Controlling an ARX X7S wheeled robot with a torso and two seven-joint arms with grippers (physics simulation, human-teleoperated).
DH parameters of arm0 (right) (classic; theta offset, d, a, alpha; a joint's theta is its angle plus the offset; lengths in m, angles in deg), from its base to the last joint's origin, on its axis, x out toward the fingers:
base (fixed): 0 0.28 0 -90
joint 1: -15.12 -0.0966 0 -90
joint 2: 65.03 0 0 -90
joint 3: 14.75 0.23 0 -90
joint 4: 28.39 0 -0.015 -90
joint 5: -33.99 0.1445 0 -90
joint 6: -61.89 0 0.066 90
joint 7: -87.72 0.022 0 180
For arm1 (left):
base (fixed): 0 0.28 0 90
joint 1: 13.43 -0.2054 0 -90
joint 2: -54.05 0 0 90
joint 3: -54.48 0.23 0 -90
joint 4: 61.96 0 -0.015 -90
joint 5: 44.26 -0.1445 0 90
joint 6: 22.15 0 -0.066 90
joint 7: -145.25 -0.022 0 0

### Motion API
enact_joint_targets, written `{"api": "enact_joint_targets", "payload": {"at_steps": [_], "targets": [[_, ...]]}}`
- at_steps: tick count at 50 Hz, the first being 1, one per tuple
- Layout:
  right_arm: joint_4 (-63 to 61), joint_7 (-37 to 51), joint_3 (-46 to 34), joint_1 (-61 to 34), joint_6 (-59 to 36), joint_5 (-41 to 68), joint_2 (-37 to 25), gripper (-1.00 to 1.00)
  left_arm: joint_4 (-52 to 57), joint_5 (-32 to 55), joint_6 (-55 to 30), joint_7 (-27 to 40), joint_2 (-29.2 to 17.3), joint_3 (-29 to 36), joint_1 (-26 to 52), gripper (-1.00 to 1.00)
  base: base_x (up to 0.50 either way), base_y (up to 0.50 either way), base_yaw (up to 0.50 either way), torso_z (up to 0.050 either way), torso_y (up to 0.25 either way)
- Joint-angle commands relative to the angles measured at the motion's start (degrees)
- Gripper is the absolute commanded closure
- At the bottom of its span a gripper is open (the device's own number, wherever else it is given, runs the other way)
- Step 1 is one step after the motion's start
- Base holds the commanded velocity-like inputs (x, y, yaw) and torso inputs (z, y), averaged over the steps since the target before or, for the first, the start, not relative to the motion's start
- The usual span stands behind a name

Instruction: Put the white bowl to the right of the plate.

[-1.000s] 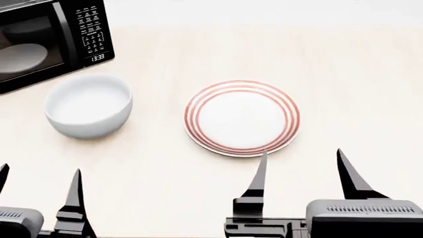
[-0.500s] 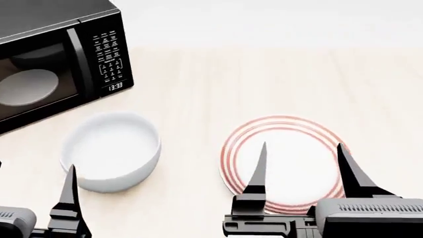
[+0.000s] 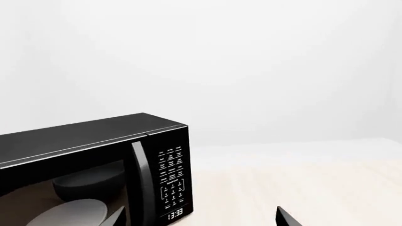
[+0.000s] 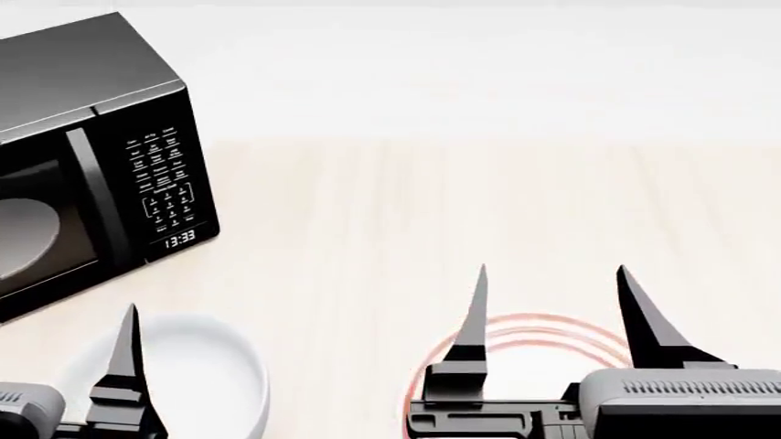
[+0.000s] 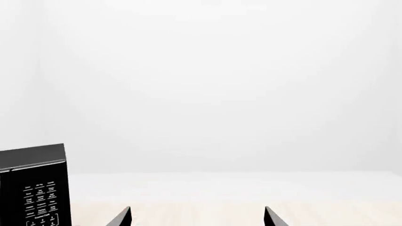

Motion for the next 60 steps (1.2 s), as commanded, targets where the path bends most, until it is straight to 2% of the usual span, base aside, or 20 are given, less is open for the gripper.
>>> {"api": "enact_joint_targets", "payload": {"at_steps": [1, 4, 10, 14, 16, 17, 19, 22, 23, 24, 25, 26, 28, 29, 37, 44, 50, 60], "targets": [[0.14, 0.61, -0.1, 0.0, 0.12, 0.77, -0.46, -1.0, 0.07, 0.49, -0.04, 0.56, -0.38, 0.34, 0.02, -1.0, 0.5, 0.0, 0.0, 0.0, 0.0], [0.31, 1.06, 0.04, -0.24, -0.1, 0.96, -0.37, -1.0, 0.08, 0.64, -0.04, 0.68, -0.5, 0.35, 0.05, -1.0, 0.5, 0.0, 0.0, 0.0, 0.0], [0.64, 5.02, 1.28, -4.19, -12.7, 2.56, 0.18, -1.0, -0.13, 1.03, 0.07, 1.0, -0.65, 0.03, 0.08, -1.0, 0.19, 0.0, 0.0, 0.0, 0.0], [0.46, 5.26, 1.58, -4.6, -16.52, 4.12, 0.29, -1.0, -0.71, 1.23, 0.38, 1.24, -0.71, -0.23, 0.07, -1.0, 0.0, 0.0, 0.0, 0.0, 0.0], [-0.07, 9.26, 0.71, -5.71, -18.94, 1.5, 0.68, -1.0, -0.91, 1.18, 0.64, 1.35, -0.82, -0.18, -0.02, -1.0, 0.0, 0.0, 0.0, 0.0, 0.0], [-0.37, 13.26, -2.1, -7.11, -21.47, -2.31, -0.21, -1.0, -1.13, 1.16, 0.85, 1.37, -0.89, -0.19, -0.07, -1.0, 0.0, 0.0, 0.0, 0.0, 0.0], [-0.47, 11.35, -1.06, -10.17, -27.18, 0.83, 0.6, -1.0, -3.19, 1.55, 2.13, 1.31, -0.99, -1.41, -0.19, -1.0, 0.0, 0.0, 0.0, 0.0, 0.0], [-0.79, 9.5, 0.0, -11.53, -29.42, 3.37, 1.1, -1.0, -4.92, 2.37, 2.91, 1.2, -1.08, -2.9, -0.28, -1.0, 0.0, 0.0, 0.0, 0.0, 0.0], [-4.46, 18.09, 8.41, -20.13, -38.01, 11.96, 7.16, -1.0, 0.49, 4.08, 5.74, 5.22, -0.02, -11.49, -8.87, -1.0, 0.0, 0.0, 0.0, 0.0, 0.0], [-2.92, 26.68, 9.16, -28.56, -46.61, 20.56, 3.73, -1.0, 0.49, 4.18, 5.71, 5.22, -0.14, -19.23, -9.53, -1.0, 0.0, 0.0, 0.0, 0.0, 0.0], [-1.35, 35.28, 10.51, -29.25, -52.35, 29.15, 2.51, -1.0, 0.09, 3.94, 5.7, 5.44, -0.22, -19.11, -9.33, -1.0, 0.0, 0.0, 0.0, 0.0, 0.0], [-0.16, 41.57, 11.02, -29.78, -52.29, 37.75, 1.67, -1.0, -0.19, 3.69, 5.37, 5.86, -0.21, -19.08, -9.1, -1.0, 0.0, 0.0, 0.0, 0.0, 0.0], [-0.04, 45.6, 9.34, -30.54, -52.06, 54.93, -0.42, -1.0, -0.4, 3.27, 5.51, 6.28, -0.3, -18.94, -9.0, -1.0, 0.0, 0.0, 0.0, 0.0, 0.0], [-1.1, 45.39, 7.11, -30.65, -51.32, 55.28, -1.72, -1.0, -0.48, 3.62, 5.51, 6.14, -0.38, -19.15, -8.99, -1.0, 0.0, 0.0, 0.0, 0.0, 0.0], [1.54, 51.58, 7.64, -32.38, -51.01, 66.03, -1.19, -1.0, 0.73, 4.47, 5.64, 6.46, -0.67, -20.29, -9.86, -1.0, 0.0, 0.0, 0.0, 0.0, 0.0], [8.79, 63.71, 3.97, -36.77, -49.81, 79.18, -0.74, -1.0, 1.09, 4.62, 5.56, 7.4, -0.9, -21.58, -10.22, -1.0, 0.0, 0.0, 0.0, 0.0, 0.0], [15.47, 70.74, -1.01, -41.57, -47.38, 86.51, -0.63, -1.0, 0.21, 4.05, 4.94, 8.59, -1.34, -22.25, -9.82, -1.0, 0.0, 0.0, 0.0, 0.0, 0.0], [27.34, 70.89, -7.06, -48.77, -45.82, 87.96, 0.54, -1.0, -0.11, 4.74, 3.87, 9.67, -1.93, -24.66, -9.78, -1.0, 0.0, 0.0, 0.0, 0.0, 0.0]]}}
